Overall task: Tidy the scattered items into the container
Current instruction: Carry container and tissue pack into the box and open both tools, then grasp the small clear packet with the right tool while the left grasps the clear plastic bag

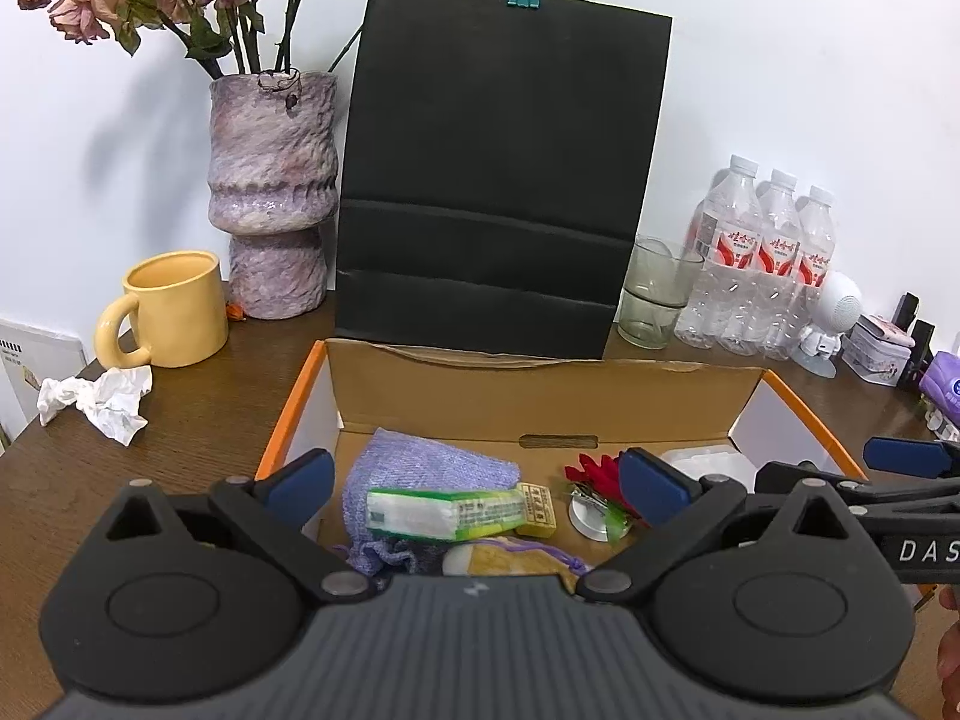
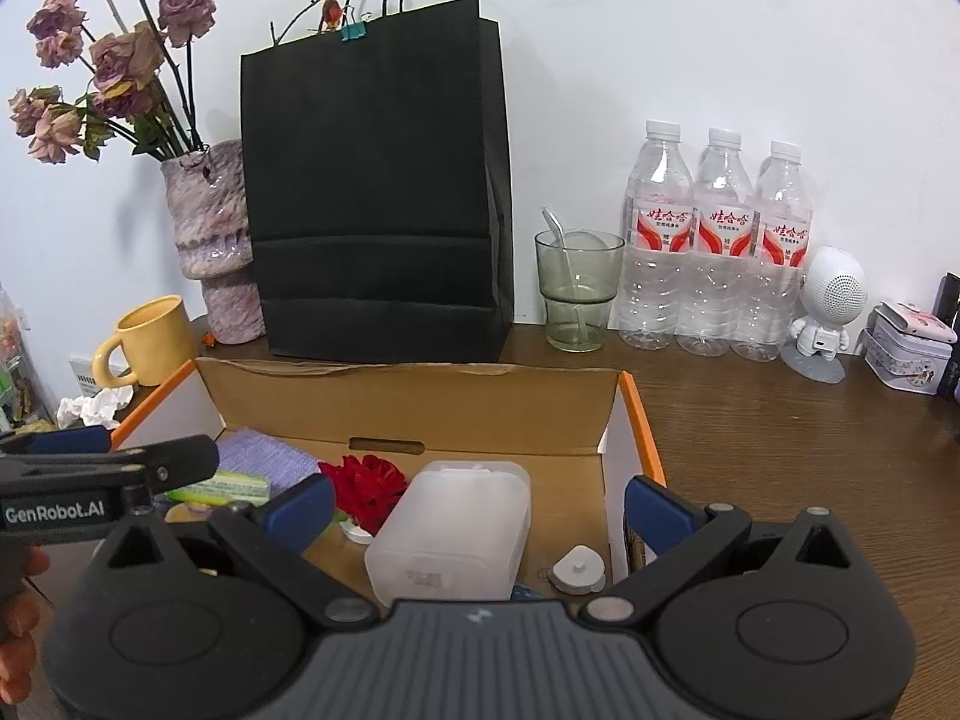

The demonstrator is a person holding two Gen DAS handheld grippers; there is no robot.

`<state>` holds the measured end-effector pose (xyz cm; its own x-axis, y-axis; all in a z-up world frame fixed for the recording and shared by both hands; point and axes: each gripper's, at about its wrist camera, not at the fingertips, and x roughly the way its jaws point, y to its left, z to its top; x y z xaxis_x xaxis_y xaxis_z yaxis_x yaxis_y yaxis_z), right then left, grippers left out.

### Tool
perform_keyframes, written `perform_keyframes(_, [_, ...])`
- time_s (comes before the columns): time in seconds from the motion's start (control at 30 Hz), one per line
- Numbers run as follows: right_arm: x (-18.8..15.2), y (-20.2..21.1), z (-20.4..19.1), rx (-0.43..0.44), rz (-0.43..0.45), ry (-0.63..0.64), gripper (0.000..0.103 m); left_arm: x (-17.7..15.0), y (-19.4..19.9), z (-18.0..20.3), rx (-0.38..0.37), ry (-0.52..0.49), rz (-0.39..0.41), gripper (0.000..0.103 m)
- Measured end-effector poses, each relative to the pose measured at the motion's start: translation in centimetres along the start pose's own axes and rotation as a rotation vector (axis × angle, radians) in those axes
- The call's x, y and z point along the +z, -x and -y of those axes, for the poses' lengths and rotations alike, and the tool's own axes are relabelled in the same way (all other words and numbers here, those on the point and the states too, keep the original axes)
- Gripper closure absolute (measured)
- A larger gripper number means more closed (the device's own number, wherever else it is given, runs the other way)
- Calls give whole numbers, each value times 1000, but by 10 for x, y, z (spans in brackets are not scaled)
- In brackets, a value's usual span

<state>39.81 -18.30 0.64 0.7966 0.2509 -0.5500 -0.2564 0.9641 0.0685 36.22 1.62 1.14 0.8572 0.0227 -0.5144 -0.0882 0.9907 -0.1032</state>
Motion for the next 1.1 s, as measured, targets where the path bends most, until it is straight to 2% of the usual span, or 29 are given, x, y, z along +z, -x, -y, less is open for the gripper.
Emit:
perform_keyframes(0.17, [0, 9, 0, -1, 18, -5, 0, 0, 10, 3, -11, -5, 21, 0])
perform_keyframes(0.33, [-7, 38, 0, -13, 58, 4, 0, -6, 40, 7, -41, -18, 79, 0])
perform_keyframes(0.47, [-24, 74, 0, -24, 88, 26, 0, -23, 71, 5, -91, -15, 98, 0])
perform_keyframes(0.63, [-59, 114, -3, -17, 118, 58, 0, -52, 103, 4, -120, -66, 94, 0])
perform_keyframes(0.73, [-84, 120, -8, 10, 99, 62, 0, -72, 112, 3, -135, -58, 68, 0])
perform_keyframes(0.8, [-100, 111, -12, 14, 51, 57, 1, -85, 113, 4, -141, -54, 45, 0])
perform_keyframes(0.93, [-120, 92, -20, 15, -40, 71, 11, -102, 108, 5, -136, -62, 5, 0])
perform_keyframes(1.03, [-124, 87, -27, 19, -47, 89, 14, -108, 103, 5, -144, -71, -13, 0])
perform_keyframes(1.1, [-125, 86, -30, 25, -44, 93, 16, -110, 100, 5, -157, -72, -23, 5])
